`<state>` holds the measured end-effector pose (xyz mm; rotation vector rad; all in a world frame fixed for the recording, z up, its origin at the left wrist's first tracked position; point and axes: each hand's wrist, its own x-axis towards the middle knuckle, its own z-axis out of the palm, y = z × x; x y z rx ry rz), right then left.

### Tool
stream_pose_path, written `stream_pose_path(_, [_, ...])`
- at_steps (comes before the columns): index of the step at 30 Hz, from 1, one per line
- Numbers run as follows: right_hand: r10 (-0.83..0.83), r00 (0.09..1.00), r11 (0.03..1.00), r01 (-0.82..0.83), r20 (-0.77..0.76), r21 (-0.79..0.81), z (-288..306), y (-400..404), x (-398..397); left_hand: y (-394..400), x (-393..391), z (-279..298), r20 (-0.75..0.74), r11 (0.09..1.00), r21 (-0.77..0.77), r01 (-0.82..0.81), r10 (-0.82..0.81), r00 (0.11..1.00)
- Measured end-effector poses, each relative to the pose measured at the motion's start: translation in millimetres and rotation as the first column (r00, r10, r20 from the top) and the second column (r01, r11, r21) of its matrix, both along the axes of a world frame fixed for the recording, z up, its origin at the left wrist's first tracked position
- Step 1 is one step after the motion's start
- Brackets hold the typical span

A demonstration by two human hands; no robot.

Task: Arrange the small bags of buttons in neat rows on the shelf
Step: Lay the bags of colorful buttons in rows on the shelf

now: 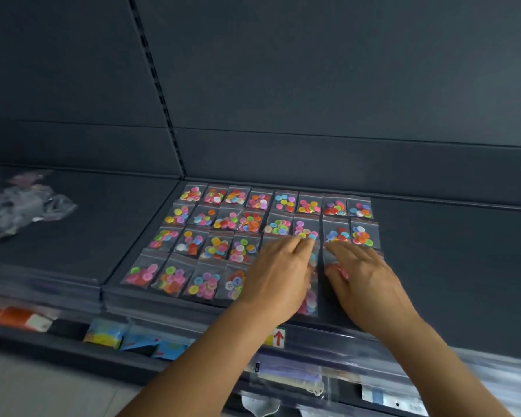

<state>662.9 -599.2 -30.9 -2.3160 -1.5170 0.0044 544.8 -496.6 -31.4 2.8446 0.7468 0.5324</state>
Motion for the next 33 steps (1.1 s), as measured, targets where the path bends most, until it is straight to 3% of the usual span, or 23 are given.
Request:
stream_pose_path(11, [0.26,0.966,0.965,-0.26,-0.001,-0.015,11,107,-118,85,-151,12,0.038,0.958,-0.009,-0.286,0.287,0.957])
stream_pose_path(24, [0.379,0.925,0.925,-0.379,-0.006,0.025,15,259,-330,209,-373,17,0.013,0.91,0.009,-0.415,0.415,0.91])
stream_pose_path(33, [0.445,0.896,0.896,-0.445,0.003,-0.005,20,352,-409,289,-455,18,0.024,0.877,0.008,-0.48,0.48,0.877])
